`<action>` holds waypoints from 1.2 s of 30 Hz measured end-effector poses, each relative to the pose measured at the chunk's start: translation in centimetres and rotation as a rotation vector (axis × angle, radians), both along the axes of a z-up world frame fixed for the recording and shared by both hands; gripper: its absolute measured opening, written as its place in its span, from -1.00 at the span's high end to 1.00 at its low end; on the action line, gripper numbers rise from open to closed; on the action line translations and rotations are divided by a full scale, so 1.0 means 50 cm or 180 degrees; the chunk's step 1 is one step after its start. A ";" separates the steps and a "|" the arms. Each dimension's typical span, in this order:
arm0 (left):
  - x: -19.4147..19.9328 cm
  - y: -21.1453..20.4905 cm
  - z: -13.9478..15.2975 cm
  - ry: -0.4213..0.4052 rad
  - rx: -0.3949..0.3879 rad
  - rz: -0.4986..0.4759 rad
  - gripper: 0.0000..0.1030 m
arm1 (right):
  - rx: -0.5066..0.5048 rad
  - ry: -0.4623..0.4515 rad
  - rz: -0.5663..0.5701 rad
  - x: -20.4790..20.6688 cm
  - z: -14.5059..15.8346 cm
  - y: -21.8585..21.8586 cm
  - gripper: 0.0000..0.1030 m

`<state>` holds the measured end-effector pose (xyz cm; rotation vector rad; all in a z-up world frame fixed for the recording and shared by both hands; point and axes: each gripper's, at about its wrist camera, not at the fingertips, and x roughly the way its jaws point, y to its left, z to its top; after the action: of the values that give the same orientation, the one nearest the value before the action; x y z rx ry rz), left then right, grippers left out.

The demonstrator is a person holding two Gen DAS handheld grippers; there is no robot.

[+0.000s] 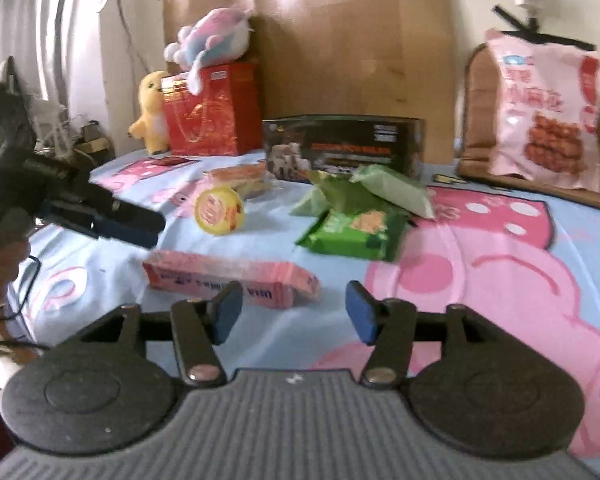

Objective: Organize snacks
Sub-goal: 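Grasp the pink stick box with the left tool, then carry the pink box into the black box and release it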

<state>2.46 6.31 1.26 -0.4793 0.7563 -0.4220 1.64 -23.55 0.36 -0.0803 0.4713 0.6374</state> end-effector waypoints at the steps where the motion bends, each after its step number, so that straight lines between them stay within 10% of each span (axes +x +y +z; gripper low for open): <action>1: -0.001 0.000 -0.002 0.0027 -0.0044 -0.0007 0.03 | -0.0025 0.0031 0.0048 0.004 -0.002 0.005 -0.18; 6: 0.011 -0.038 -0.024 0.0123 0.0135 -0.0083 0.32 | -0.0179 0.0182 0.0265 0.020 -0.019 0.046 0.07; 21: 0.035 -0.059 0.019 -0.0154 0.0353 -0.0251 0.32 | 0.0007 0.0158 -0.0149 -0.011 -0.007 0.031 0.31; 32: 0.236 -0.051 0.200 -0.1041 0.0523 0.0028 0.32 | 0.0253 -0.0613 -0.0283 0.201 0.128 0.085 0.30; 36: 0.367 -0.042 0.202 -0.0999 0.0467 0.0216 0.32 | 0.0154 -0.0696 -0.0418 0.325 0.131 0.124 0.30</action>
<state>20.79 4.22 11.37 -0.2908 0.4620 -0.3648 17.90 -17.36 6.92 -0.0716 0.2475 0.5039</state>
